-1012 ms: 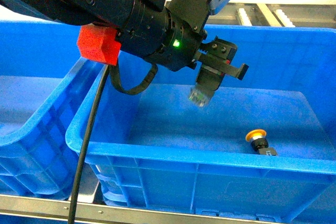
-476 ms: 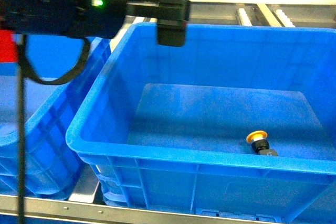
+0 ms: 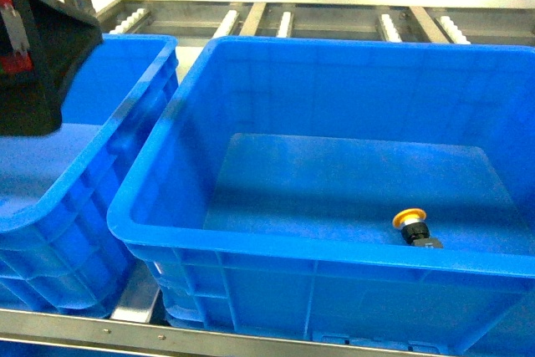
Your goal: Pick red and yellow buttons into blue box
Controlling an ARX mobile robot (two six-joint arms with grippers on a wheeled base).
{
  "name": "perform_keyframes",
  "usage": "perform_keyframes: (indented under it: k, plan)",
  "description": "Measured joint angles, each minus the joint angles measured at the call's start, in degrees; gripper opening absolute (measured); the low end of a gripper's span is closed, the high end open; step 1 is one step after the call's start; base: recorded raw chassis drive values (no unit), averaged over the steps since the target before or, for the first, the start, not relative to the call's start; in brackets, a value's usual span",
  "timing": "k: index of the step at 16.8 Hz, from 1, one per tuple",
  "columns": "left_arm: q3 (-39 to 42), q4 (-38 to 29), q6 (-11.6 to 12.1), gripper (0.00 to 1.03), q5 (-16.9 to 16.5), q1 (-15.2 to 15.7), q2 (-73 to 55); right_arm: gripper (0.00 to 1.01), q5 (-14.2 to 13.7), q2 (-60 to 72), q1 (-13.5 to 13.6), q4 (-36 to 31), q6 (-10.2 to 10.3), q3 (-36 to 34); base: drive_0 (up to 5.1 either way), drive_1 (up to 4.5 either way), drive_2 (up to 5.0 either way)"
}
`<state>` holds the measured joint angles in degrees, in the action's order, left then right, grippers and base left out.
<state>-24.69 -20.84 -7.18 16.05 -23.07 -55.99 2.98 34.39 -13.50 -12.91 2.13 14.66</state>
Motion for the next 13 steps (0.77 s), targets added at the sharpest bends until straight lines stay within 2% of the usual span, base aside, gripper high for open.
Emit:
perform_keyframes:
  k: [1,2,3,4,5,8,10,11,12,13]
  plan:
    - [-0.04,0.35,-0.13,0.98,0.42,0.44,-0.42,0.98,-0.02,0.0,0.0,0.0,0.0,0.0,0.0,0.0,0.0]
    - [2.34,-8.5,1.53,0.91,3.39,0.46,-1.51,0.9,5.03,0.22,-0.94,-6.75,-0.55,-1.84,0.0,0.0,0.0]
    - [5.99,-14.14,3.69,0.8,3.63,1.7,0.09,0.79,8.81,-1.64,-0.13,-9.18,-1.01,-3.96,0.0,0.0,0.0]
    - [9.66,-15.8,5.03,0.67,2.69,4.44,3.34,0.66,8.74,-3.98,1.68,-8.63,-1.55,-5.86,0.0,0.0,0.0]
    - [11.26,-15.72,5.66,0.58,1.57,6.27,5.51,0.57,8.0,-5.07,2.82,-8.28,-1.7,-6.78,0.0,0.0,0.0]
    - [14.12,-14.58,6.14,0.34,-2.03,9.22,9.6,0.33,5.7,-7.91,5.05,-6.88,-1.75,-8.31,0.0,0.0,0.0]
    - [14.93,-14.1,6.16,0.29,-2.84,9.88,10.64,0.26,4.98,-8.87,5.7,-6.45,-1.73,-8.87,0.0,0.0,0.0]
    - [16.37,-13.29,6.16,0.18,-4.15,11.19,12.66,0.16,4.31,-10.21,6.43,-5.99,-1.75,-9.53,0.0,0.0,0.0]
    - [17.22,-12.57,6.16,0.07,-5.22,12.39,14.51,0.03,2.23,-11.54,7.87,-5.09,-1.75,-10.05,0.0,0.0,0.0]
    - [18.14,-11.5,6.27,0.02,-6.36,13.68,16.83,0.02,-1.84,-13.07,12.17,-4.22,-1.88,-10.69,0.0,0.0,0.0]
